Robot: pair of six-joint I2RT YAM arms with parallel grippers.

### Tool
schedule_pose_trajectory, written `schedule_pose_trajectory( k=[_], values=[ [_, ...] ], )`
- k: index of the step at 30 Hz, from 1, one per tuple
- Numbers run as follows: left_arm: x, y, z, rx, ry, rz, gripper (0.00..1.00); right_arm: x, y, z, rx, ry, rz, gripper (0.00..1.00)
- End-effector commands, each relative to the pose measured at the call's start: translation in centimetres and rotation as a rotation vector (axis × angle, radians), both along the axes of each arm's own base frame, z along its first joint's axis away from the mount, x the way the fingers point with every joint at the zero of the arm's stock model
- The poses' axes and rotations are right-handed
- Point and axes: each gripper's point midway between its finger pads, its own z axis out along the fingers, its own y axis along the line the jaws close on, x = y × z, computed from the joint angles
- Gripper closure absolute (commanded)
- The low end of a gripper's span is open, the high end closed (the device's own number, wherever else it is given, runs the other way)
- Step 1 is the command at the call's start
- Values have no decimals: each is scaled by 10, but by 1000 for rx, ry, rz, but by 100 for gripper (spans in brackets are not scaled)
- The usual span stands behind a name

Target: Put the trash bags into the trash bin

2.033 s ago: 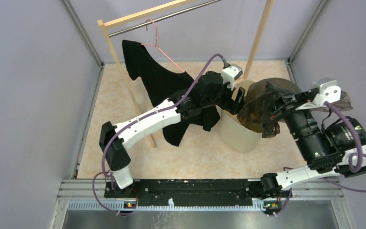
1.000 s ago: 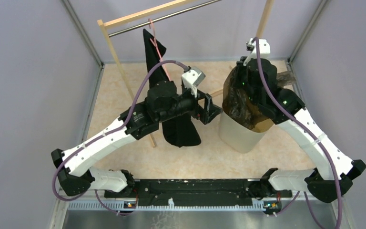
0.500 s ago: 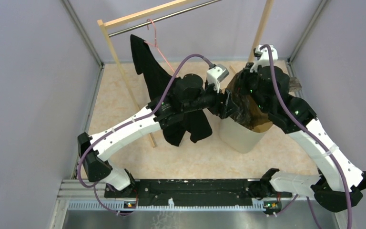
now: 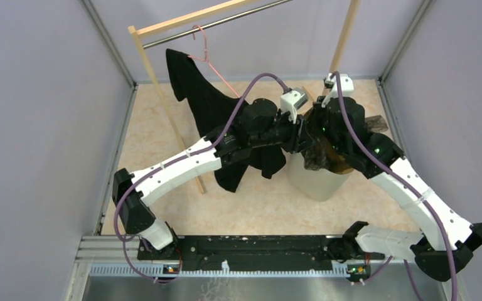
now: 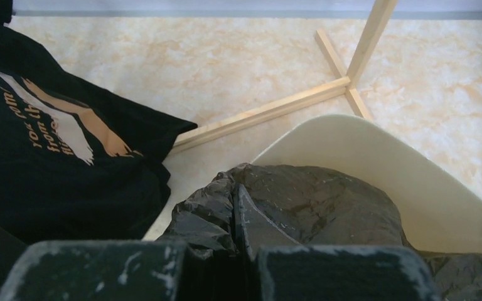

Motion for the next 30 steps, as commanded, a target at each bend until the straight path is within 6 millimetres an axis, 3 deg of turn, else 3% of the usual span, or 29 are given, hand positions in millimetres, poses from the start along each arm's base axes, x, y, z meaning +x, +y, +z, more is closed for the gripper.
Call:
schedule_pose_trajectory(
  k=[1,8,10,13,18,23,30],
  values=[
    [9,-4,16,-42,-16,11,69,-7,-16,10,41,-45,-44,100],
    [11,-3,12,-39,4,10,89,-15,-23,1,34,-34,-48,100],
    [11,-2,12,-40,4,15,93,-18,-28,6,17,-36,-56,95],
    [13,-1,14,-40,-4,32,98,-25,-39,16,-11,-45,-69,79],
    [22,4,16,-29,-24,72,98,-45,-52,35,-11,-48,-48,45],
    [31,8,16,-2,-32,104,99,-64,-68,45,-61,-9,-37,26],
    [33,12,14,11,-21,127,100,-73,-85,44,-141,19,-67,5]
  ],
)
